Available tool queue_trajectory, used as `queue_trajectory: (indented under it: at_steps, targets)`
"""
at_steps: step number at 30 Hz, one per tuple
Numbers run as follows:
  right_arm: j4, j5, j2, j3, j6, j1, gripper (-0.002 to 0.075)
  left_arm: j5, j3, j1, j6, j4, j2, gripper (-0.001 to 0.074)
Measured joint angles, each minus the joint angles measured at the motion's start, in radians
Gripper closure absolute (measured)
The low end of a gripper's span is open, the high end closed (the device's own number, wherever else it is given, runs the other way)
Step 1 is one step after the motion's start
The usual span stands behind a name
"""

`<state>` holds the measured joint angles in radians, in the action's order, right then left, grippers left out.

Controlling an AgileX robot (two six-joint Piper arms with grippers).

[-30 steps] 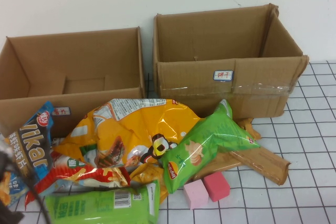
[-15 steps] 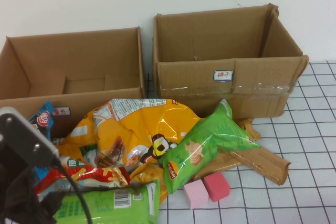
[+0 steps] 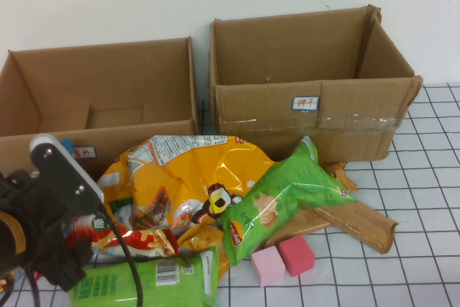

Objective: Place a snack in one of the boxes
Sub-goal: Pick up the potato chip

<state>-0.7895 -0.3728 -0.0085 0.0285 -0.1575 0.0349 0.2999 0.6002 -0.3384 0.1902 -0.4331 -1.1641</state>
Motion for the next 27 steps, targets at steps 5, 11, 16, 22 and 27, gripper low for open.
queue_trajectory:
  at_steps: [5, 11, 16, 22, 27]
  targets:
    - [-0.002, 0.000, 0.000, 0.000, 0.000, 0.000, 0.0727, 0.003, 0.000, 0.000, -0.285, -0.262, -0.002, 0.0042]
    - [-0.002, 0.000, 0.000, 0.000, 0.000, 0.000, 0.0727, 0.037, 0.000, 0.000, -0.555, -0.491, -0.002, 0.0042]
    - [-0.002, 0.000, 0.000, 0.000, 0.000, 0.000, 0.0727, 0.040, 0.000, 0.000, -0.674, -0.533, -0.004, 0.0059]
    - [-0.003, 0.000, 0.000, 0.000, -0.002, 0.000, 0.0727, 0.042, 0.000, 0.000, -0.703, -0.545, -0.032, 0.0315]
    - [-0.003, 0.000, 0.000, 0.000, -0.002, 0.000, 0.0727, 0.044, 0.000, 0.000, -0.710, -0.566, -0.075, 0.0387]
